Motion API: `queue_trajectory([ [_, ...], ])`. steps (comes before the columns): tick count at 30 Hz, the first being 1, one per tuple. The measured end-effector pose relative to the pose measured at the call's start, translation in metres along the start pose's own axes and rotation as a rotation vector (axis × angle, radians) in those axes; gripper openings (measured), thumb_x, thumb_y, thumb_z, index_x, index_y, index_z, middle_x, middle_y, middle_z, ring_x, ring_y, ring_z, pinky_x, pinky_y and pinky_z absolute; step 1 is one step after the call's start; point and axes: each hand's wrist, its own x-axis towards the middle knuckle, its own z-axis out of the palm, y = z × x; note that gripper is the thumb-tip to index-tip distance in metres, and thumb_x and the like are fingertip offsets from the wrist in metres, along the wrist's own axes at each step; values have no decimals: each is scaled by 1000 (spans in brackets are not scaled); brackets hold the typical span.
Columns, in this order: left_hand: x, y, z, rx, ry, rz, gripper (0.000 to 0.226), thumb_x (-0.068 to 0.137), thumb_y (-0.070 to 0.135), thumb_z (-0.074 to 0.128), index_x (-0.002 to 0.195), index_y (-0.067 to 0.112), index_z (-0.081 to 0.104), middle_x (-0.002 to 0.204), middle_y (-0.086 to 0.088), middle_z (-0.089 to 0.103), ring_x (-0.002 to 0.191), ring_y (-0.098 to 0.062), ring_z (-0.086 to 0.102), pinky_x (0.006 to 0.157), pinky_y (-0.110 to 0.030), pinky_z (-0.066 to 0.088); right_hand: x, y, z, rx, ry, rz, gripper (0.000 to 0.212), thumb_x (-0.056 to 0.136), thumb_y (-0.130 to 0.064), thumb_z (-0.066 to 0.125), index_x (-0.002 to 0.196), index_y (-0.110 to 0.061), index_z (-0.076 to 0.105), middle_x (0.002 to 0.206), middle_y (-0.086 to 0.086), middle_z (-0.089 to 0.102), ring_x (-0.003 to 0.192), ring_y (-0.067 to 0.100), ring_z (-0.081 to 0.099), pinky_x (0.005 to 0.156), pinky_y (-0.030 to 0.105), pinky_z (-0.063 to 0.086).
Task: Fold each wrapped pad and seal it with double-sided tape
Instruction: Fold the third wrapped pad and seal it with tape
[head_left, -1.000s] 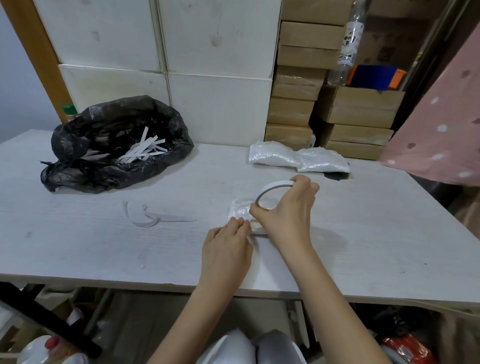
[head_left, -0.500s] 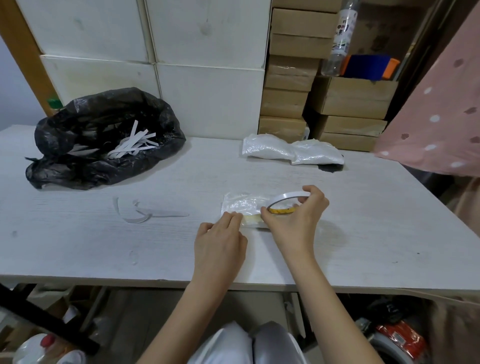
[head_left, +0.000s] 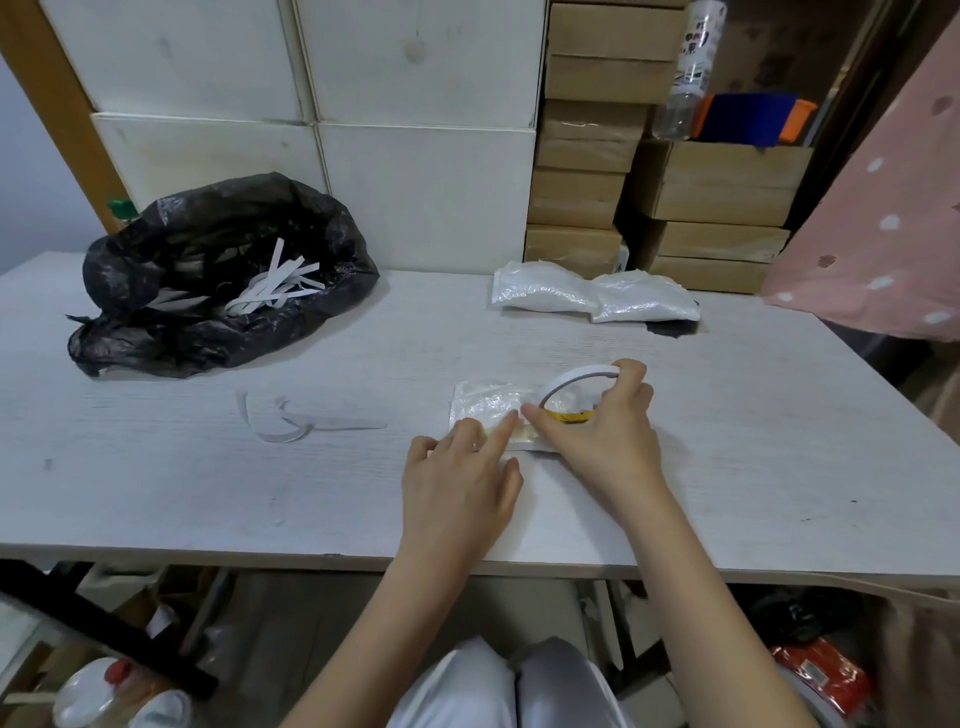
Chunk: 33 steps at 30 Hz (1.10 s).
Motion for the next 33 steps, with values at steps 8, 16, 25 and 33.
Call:
queue_trajectory([
  [8, 7, 5, 6, 102, 13, 93, 36, 78, 38, 48, 103, 28, 72, 69, -2, 58, 52, -21, 54, 56, -29, 39, -3, -14, -3, -144, 108, -100, 88, 64, -56, 72, 127, -12, 29, 120, 11, 43, 108, 31, 49, 89, 39, 39],
  [16, 6, 5, 8, 101, 14, 97, 40, 77, 37, 48, 107, 27, 71, 71, -5, 59, 50, -22, 53, 56, -28, 41, 4, -10, -17, -296, 284, -167, 93, 56, -42, 79, 127, 1, 37, 118, 16, 48, 108, 34, 39, 88, 35, 33],
  [25, 5, 3, 11, 82, 53, 84, 38, 76, 32, 48, 106, 31, 71, 72, -6, 60, 50, -19, 54, 56, -26, 41, -4, 19, -7, -171, 205, -32, 91, 67, -42, 77, 129, 0, 26, 127, 12, 36, 111, 32, 48, 85, 39, 39],
  [33, 8, 6, -5, 10, -17, 14, 47, 83, 37, 45, 128, 34, 56, 72, -2, 60, 51, -20, 55, 61, -26, 44, -4, 27, 7, -83, 226, 26, 95, 67, -43, 77, 134, -1, 24, 130, 11, 36, 118, 30, 43, 95, 43, 31],
])
